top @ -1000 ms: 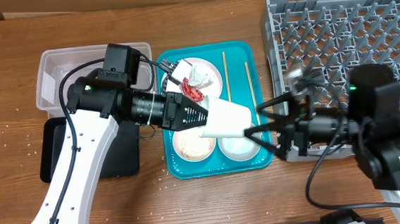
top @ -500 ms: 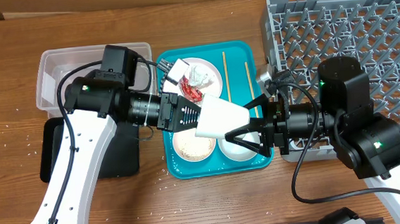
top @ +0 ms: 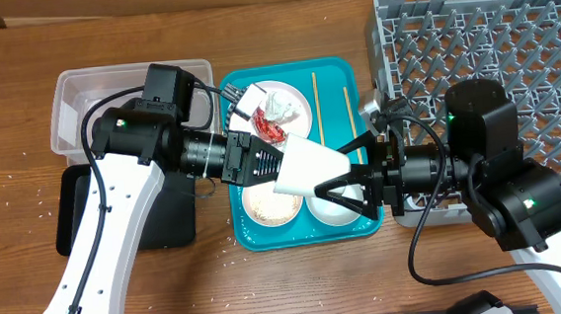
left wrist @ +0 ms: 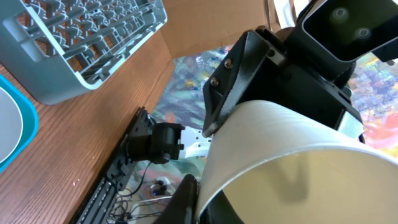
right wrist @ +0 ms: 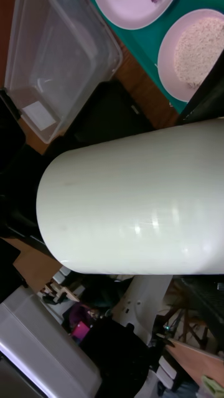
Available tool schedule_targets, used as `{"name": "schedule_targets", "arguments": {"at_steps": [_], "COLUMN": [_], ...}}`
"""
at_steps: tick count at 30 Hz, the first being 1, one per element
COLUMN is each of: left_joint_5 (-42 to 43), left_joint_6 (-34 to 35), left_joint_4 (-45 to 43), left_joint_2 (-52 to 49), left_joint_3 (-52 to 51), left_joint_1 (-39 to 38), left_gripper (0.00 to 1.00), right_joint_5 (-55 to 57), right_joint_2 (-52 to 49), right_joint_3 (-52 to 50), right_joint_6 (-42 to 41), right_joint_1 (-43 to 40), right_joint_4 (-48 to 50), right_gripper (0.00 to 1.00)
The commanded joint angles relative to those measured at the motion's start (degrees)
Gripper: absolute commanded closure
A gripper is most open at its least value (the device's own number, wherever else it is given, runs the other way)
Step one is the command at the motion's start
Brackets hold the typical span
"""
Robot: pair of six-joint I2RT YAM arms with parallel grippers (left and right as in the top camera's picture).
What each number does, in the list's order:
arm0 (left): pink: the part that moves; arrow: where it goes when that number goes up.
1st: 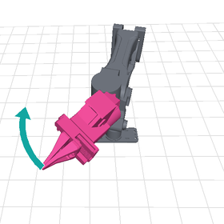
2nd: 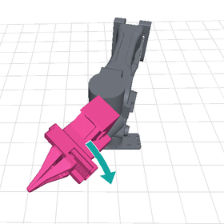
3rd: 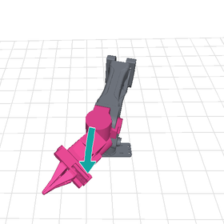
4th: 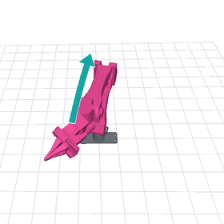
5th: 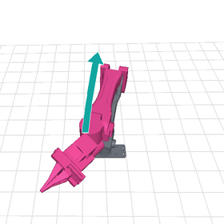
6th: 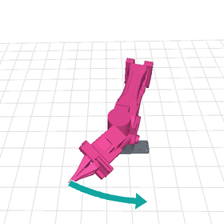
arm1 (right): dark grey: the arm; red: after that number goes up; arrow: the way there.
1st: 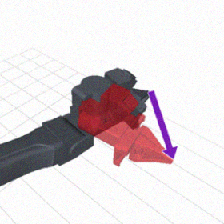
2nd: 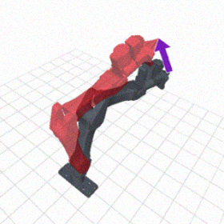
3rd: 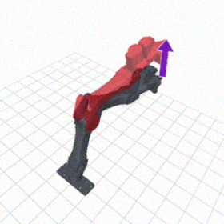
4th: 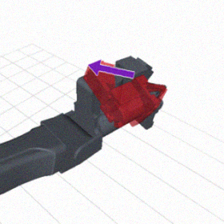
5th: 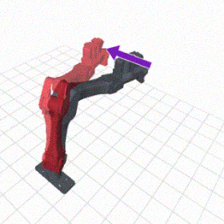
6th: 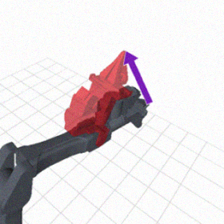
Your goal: Sort waste into correct bins and load items into the dishwasher
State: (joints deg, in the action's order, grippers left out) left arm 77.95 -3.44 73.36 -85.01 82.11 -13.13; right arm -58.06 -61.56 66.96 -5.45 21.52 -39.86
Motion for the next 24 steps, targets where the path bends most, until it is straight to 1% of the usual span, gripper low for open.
{"name": "schedule_targets", "arguments": {"at_steps": [1,3,4,5,6,7,8,9,12,16,20,24], "left_joint_5": [-1.27,-1.9,-1.95,-1.95,-1.95,-2.12,-2.64,-3.65,-8.09,-12.76,-14.05,-14.34], "left_joint_6": [-1.27,-1.25,-1.27,-1.27,-1.27,-1.27,-1.27,-1.25,0.63,2.34,2.36,2.36], "left_joint_4": [0.35,0.37,0.37,0.35,0.31,0.33,0.31,0.33,0.31,0.31,0.33,0.33], "left_joint_2": [-0.04,-0.04,-0.04,-0.04,-0.04,-0.04,-0.04,-0.04,-0.04,-0.04,-0.04,-0.04], "left_joint_3": [0.24,0.24,0.24,0.24,0.24,0.24,0.24,0.24,0.24,0.24,0.24,0.24], "left_joint_1": [-0.39,-0.39,-0.37,-0.37,-0.37,-0.37,-0.37,-0.33,-0.28,-0.28,-0.28,-0.28], "left_gripper": [0.79,0.55,0.45,0.37,0.25,0.14,0.05,0.0,0.0,0.0,0.0,0.0], "right_joint_5": [3.23,5.27,6.36,7.54,9.25,10.64,12.33,14.51,22.8,32.68,41.46,52.09], "right_joint_2": [0.81,1.27,1.62,1.9,2.43,2.91,3.54,4.26,6.69,9.88,10.6,8.61], "right_joint_3": [1.29,1.29,1.29,1.29,1.33,1.36,1.38,1.38,1.4,1.42,1.42,1.42], "right_joint_6": [-0.33,-0.5,-0.5,-0.52,-0.55,-0.61,-1.11,-2.4,-7.41,-13.05,-16.52,-19.04], "right_joint_1": [0.48,0.48,0.48,0.48,0.48,0.48,0.46,0.44,-0.76,-5.22,-11.58,-17.77], "right_joint_4": [0.37,0.0,-0.15,-0.44,-0.96,-1.44,-2.1,-2.69,-6.01,-13.0,-20.94,-27.87], "right_gripper": [0.42,0.43,0.43,0.43,0.43,0.43,0.43,0.43,0.43,0.43,0.47,0.48]}}
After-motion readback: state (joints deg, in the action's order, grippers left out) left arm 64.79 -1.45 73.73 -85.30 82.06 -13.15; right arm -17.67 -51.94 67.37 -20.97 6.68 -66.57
